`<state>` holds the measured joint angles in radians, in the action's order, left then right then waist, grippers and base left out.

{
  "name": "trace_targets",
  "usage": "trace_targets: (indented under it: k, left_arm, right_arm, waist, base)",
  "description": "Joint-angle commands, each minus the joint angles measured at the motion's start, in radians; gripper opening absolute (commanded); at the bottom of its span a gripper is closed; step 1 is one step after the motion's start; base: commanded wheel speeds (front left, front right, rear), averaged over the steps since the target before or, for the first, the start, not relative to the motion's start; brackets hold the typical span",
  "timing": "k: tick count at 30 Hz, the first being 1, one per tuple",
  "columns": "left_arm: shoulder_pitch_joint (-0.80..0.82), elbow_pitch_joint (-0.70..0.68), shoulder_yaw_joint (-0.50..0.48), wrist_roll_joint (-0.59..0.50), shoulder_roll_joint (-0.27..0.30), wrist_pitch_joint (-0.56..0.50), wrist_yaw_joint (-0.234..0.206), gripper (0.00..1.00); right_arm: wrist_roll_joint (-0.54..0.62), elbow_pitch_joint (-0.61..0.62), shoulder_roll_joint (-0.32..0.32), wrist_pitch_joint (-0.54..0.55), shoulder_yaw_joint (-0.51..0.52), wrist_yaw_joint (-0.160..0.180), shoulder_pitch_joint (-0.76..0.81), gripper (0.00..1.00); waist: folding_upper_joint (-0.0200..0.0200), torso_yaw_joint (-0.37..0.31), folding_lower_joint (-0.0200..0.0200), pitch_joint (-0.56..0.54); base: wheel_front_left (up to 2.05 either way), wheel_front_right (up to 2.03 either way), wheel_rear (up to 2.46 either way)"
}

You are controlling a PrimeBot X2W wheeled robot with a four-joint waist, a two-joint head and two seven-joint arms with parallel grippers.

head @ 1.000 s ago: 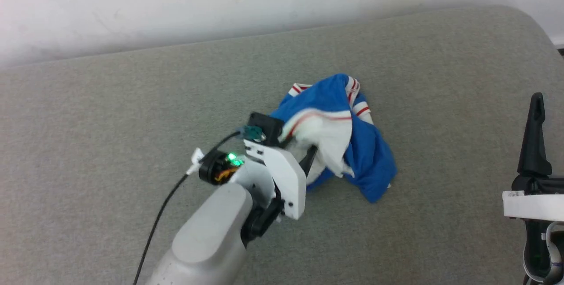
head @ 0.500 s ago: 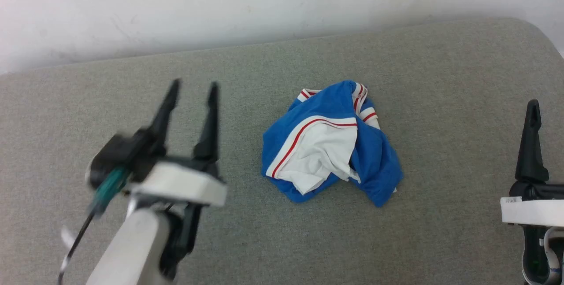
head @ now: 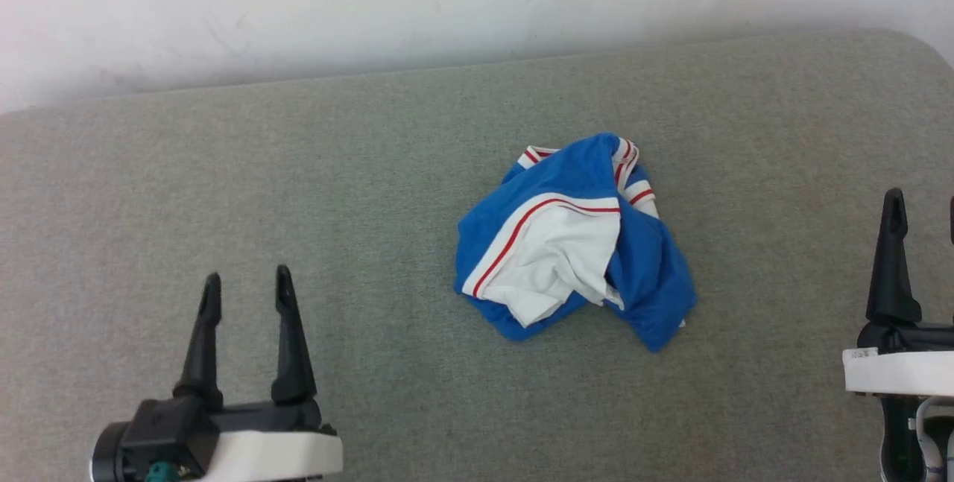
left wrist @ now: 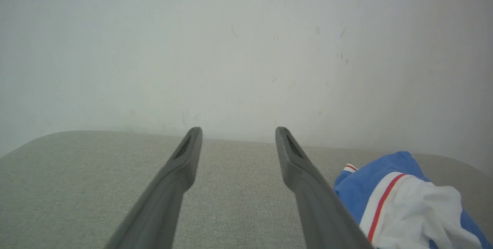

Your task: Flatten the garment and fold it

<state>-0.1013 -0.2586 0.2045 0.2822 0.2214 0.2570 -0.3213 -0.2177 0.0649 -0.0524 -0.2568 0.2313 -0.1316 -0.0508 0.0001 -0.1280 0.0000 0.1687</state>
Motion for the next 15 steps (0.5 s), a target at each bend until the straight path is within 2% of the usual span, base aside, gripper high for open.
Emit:
trace_targets:
  k: [1, 9, 12, 15]
  left_arm:
    - [-0.010, -0.003, -0.006, -0.014, -0.008, 0.004, 0.013, 1.00]
    - [0.015, 0.013, -0.031, -0.061, -0.071, 0.005, 0.097, 1.00]
    - [0.026, 0.015, -0.045, -0.078, -0.086, 0.005, 0.117, 1.00]
    - [0.035, 0.014, -0.057, -0.096, -0.098, 0.005, 0.135, 1.00]
  right_arm:
    - [-0.007, -0.002, 0.002, -0.005, 0.002, 0.001, 0.011, 1.00]
    - [0.041, -0.017, 0.002, 0.007, -0.071, 0.001, -0.061, 1.00]
    - [0.045, -0.024, -0.021, 0.081, -0.110, 0.001, -0.126, 1.00]
    - [0.003, -0.036, -0.060, 0.198, -0.143, 0.001, -0.186, 1.00]
  waist:
    - [-0.0001, 0.010, 0.0000, 0.003]
    - [-0.0001, 0.039, 0.0000, 0.031]
    - [-0.0001, 0.048, 0.0000, 0.047]
    - [-0.0001, 0.059, 0.0000, 0.063]
  base:
    - [0.00, 0.00, 0.00]
    - [0.00, 0.00, 0.00]
    - [0.00, 0.00, 0.00]
    - [0.00, 0.00, 0.00]
